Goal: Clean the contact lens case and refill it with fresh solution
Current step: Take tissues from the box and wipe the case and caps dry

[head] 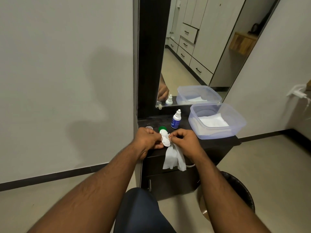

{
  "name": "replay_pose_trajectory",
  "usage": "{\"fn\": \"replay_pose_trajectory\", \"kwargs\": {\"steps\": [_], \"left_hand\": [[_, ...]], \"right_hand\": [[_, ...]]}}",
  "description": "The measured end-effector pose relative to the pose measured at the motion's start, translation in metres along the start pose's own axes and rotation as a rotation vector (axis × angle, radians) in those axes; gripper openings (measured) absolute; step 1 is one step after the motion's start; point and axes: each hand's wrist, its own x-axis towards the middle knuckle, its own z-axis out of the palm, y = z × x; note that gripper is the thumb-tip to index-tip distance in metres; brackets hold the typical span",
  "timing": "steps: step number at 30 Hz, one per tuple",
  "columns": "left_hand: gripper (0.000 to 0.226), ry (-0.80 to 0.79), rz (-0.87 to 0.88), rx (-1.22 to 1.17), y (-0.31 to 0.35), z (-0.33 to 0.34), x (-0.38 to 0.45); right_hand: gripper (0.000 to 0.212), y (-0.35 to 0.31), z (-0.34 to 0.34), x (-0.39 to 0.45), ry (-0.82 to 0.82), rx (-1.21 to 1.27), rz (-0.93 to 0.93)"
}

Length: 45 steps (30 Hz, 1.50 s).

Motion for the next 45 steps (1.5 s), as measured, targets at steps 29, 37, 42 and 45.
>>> {"fn": "replay_pose_trajectory", "kwargs": {"steps": [29, 37, 42, 45], "left_hand": [[0.004, 0.111, -0.020, -0.023, -0.001, 0.004, 0.005], [0.010, 0.090, -0.027, 0.005, 0.000, 0.004, 0.007], [0.010, 0.084, -0.038, 0.030, 0.001, 0.003, 0.008], [0.009, 0.080, -0.034, 0.021, 0.001, 0.003, 0.007]], "right_hand": [[0.013, 0.005, 0.007, -0.011, 0.068, -0.098, -0.182], [0.012, 0.006, 0.009, -0.012, 0.118, -0.158, -0.248], [0.007, 0.009, 0.014, -0.015, 0.120, -0.254, -0.406], [0.005, 0.010, 0.018, -0.015, 0.166, -0.241, -0.371]]}}
